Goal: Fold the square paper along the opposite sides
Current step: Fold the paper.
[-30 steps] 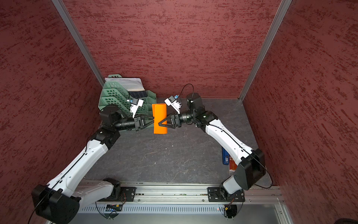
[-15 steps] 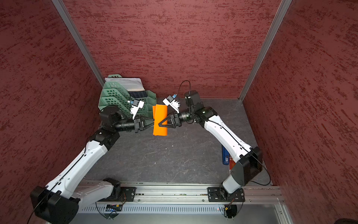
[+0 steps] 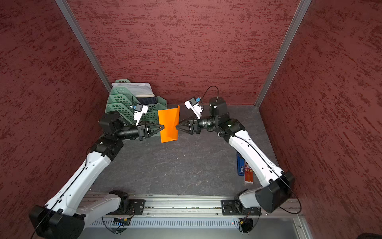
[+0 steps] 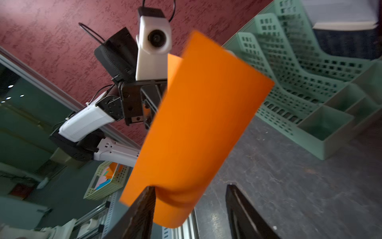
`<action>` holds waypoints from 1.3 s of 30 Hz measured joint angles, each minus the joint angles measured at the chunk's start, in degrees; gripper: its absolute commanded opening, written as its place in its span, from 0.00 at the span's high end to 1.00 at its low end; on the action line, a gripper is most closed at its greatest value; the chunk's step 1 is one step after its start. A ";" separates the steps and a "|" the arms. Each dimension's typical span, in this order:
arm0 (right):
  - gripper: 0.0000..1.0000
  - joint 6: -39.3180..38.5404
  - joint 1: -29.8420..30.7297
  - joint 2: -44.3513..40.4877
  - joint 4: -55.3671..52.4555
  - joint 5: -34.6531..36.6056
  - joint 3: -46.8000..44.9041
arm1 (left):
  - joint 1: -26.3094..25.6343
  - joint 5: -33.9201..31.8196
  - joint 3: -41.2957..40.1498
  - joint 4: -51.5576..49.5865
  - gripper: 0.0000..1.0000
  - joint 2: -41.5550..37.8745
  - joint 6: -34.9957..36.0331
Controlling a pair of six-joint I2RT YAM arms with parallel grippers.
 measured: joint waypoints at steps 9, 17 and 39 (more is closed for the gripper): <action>0.41 -1.09 -2.01 0.48 0.02 8.17 -0.50 | 0.09 6.62 1.11 0.72 1.00 -1.49 1.53; 0.41 0.09 -4.42 3.21 1.60 5.79 -2.19 | 0.09 7.48 3.32 0.15 1.00 -2.38 2.75; 0.46 7.76 -5.33 6.03 15.61 -3.19 -6.51 | 0.24 8.24 2.93 1.09 1.00 -4.39 2.60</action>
